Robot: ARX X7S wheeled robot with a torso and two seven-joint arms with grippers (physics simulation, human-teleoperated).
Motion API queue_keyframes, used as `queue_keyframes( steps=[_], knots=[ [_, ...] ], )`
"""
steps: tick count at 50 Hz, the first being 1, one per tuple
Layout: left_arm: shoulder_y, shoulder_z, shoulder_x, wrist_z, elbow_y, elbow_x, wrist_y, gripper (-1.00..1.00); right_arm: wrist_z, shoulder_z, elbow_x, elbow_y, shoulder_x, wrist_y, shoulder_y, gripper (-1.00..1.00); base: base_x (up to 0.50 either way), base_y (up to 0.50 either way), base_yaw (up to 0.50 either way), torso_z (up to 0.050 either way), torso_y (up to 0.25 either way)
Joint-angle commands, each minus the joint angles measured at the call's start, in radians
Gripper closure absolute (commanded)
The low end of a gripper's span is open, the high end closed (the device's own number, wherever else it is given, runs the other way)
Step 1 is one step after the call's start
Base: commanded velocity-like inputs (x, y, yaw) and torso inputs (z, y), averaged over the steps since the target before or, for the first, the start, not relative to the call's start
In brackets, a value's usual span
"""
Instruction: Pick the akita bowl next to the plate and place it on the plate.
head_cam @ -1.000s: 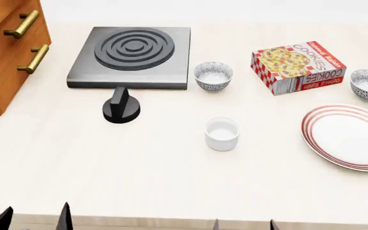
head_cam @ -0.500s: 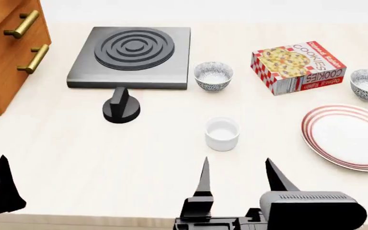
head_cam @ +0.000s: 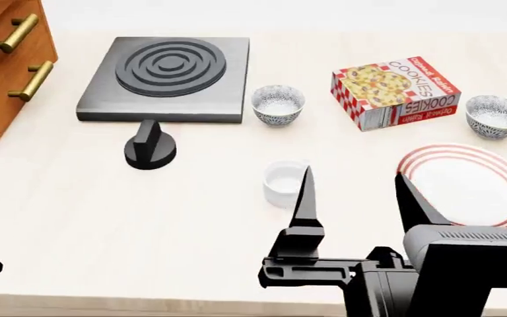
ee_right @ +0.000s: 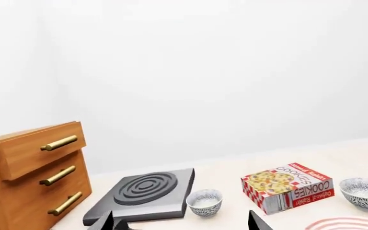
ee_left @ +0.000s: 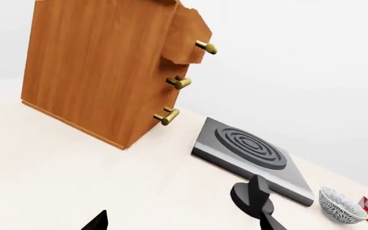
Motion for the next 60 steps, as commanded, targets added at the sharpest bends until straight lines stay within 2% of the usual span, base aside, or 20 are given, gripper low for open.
queue_keyframes(
  steps=[1,39,60],
  knots=[
    [-0.006,0.002,0.000,0.003,-0.025,-0.001,0.021,-1.00,0.015,0.016,0.019,0.003,0.012,0.010,0.009,-1.00,0.00,-0.50,0.00,0.000,0.000],
    [-0.003,0.015,-0.014,-0.010,-0.023,-0.015,0.026,-1.00,0.045,0.006,0.052,0.009,0.042,-0.001,0.010,-1.00,0.00,-0.48,0.00,0.000,0.000],
    [-0.002,0.021,-0.020,-0.018,-0.025,-0.023,0.029,-1.00,0.048,0.001,0.068,0.015,0.051,-0.027,0.004,-1.00,0.00,-0.39,0.00,0.000,0.000]
  ],
)
